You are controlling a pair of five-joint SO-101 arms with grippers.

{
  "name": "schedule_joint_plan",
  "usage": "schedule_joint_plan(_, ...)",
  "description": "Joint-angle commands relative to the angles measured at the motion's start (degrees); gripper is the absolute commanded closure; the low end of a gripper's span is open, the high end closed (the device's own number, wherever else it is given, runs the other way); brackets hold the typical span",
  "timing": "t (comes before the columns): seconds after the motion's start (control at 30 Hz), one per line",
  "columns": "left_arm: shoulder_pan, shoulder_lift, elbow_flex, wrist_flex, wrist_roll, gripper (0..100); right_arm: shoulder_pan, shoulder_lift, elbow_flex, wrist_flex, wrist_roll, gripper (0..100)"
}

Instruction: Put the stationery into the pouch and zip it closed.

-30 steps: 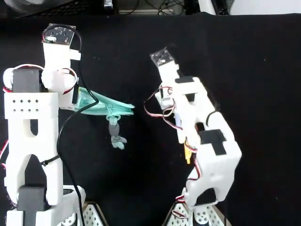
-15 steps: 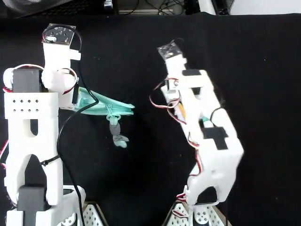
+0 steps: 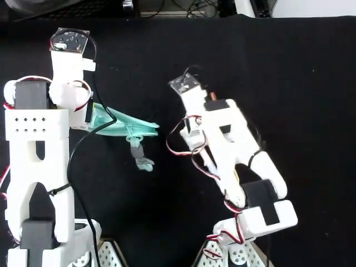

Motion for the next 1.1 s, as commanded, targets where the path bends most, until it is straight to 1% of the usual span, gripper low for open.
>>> schedule_joint_plan(0.0, 0.0, -0.3, 0.2, 0.4, -0.3, 97, -1.0, 1.6, -1.6, -0.6, 0.4, 88.5)
schedule_joint_plan(0.43, 0.0, -0.3, 0.2, 0.4, -0.3, 97, -0.6, 15.6, -13.8, -0.4, 0.4, 88.7)
schedule_joint_plan(0.53, 0.0, -0.3, 0.2, 0.4, -0.3, 97, -0.7, 17.6, -14.7, 0.2, 3.3, 89.4)
schedule_joint_plan(0.57, 0.0, -0.3, 0.2, 0.4, -0.3, 97, -0.8, 17.8, -15.1, 0.8, 4.7, 91.4)
schedule_joint_plan(0.63, 0.0, -0.3, 0.2, 0.4, -0.3, 97, -0.8, 17.8, -15.3, 0.7, 6.4, 99.1)
schedule_joint_plan(0.7, 0.0, -0.3, 0.2, 0.4, -0.3, 97, 0.3, 17.1, -15.4, 0.8, 6.7, 98.6)
schedule_joint_plan(0.8, 0.0, -0.3, 0.3, 0.4, -0.3, 97, 3.0, 12.0, -13.9, 0.7, 6.7, 98.6)
schedule_joint_plan(0.87, 0.0, -0.3, 0.3, 0.4, -0.3, 97, 4.0, 5.6, -11.4, 0.7, 6.7, 98.6)
schedule_joint_plan(1.07, 0.3, -0.3, 0.3, 0.4, -0.3, 97, 4.1, -24.0, 0.0, 1.2, 6.3, 98.6)
